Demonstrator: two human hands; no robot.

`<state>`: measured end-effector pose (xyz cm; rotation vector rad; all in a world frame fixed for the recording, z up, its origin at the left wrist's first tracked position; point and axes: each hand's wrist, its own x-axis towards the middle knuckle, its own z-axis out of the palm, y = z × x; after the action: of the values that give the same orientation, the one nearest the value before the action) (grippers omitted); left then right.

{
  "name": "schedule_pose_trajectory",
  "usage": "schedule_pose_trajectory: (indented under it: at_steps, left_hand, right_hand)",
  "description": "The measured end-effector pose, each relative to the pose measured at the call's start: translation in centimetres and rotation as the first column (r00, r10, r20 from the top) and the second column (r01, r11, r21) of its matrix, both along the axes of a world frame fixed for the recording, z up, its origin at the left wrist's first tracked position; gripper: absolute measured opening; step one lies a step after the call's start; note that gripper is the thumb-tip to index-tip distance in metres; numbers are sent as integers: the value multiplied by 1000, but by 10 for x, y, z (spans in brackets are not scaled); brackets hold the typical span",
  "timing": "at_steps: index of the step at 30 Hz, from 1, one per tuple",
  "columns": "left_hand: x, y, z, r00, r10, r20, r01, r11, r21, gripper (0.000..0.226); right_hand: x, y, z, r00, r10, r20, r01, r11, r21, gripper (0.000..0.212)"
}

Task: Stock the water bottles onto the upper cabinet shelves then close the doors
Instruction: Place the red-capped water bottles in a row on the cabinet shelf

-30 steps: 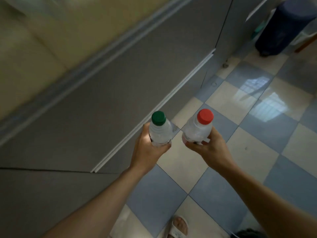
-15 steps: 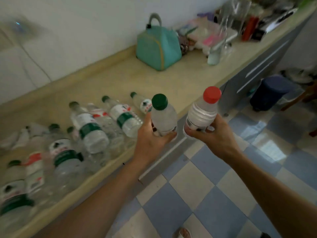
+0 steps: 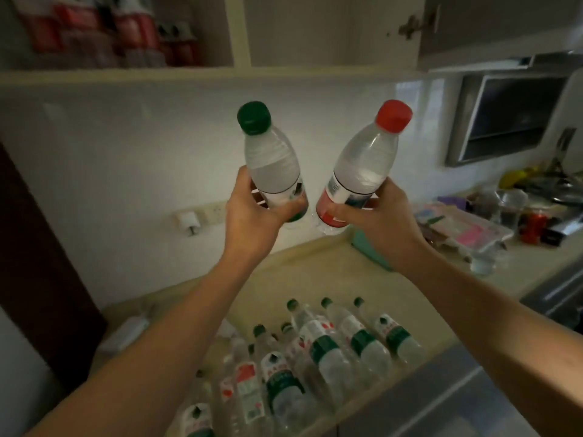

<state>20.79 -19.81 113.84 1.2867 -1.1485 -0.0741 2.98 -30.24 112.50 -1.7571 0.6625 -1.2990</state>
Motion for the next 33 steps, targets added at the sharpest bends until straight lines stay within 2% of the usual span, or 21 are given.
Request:
schedule_pose_trajectory:
  at_steps: [8, 12, 15, 18, 23, 27, 30, 33]
  left_hand:
    - [113, 56, 144, 960, 276, 50, -265, 950, -162, 73]
    - [148, 71, 196, 947, 321, 20, -305, 918, -253, 70]
    - [167, 66, 227, 943, 330, -40, -326, 896, -301, 60]
    - [186, 48, 254, 921, 382, -71, -384, 866, -320, 57]
    - [220, 10, 276, 900, 432, -51, -433, 881, -191, 54]
    - [239, -14, 271, 855, 518, -37, -514, 834, -202, 63]
    - [248, -23, 267, 812, 583, 17, -570, 800, -190, 68]
    - [249, -24, 265, 730, 667, 150, -643, 744, -182, 67]
  right_hand:
    - [128, 21, 139, 962, 231, 145, -208, 965, -162, 56]
    - [169, 19, 199, 931, 310, 193, -258, 932, -254, 59]
    - [195, 9, 236, 914, 350, 205, -282, 912, -298, 52]
    - [222, -8, 270, 905, 399, 145, -338, 884, -323, 44]
    - [262, -41, 298, 904, 426, -40, -423, 873, -242, 49]
    - [284, -65, 300, 891, 444, -92, -454, 875, -167, 32]
    - [295, -72, 298, 899, 424, -114, -436, 891, -127, 34]
    - [305, -71, 295, 924, 353, -147, -375, 912, -165, 44]
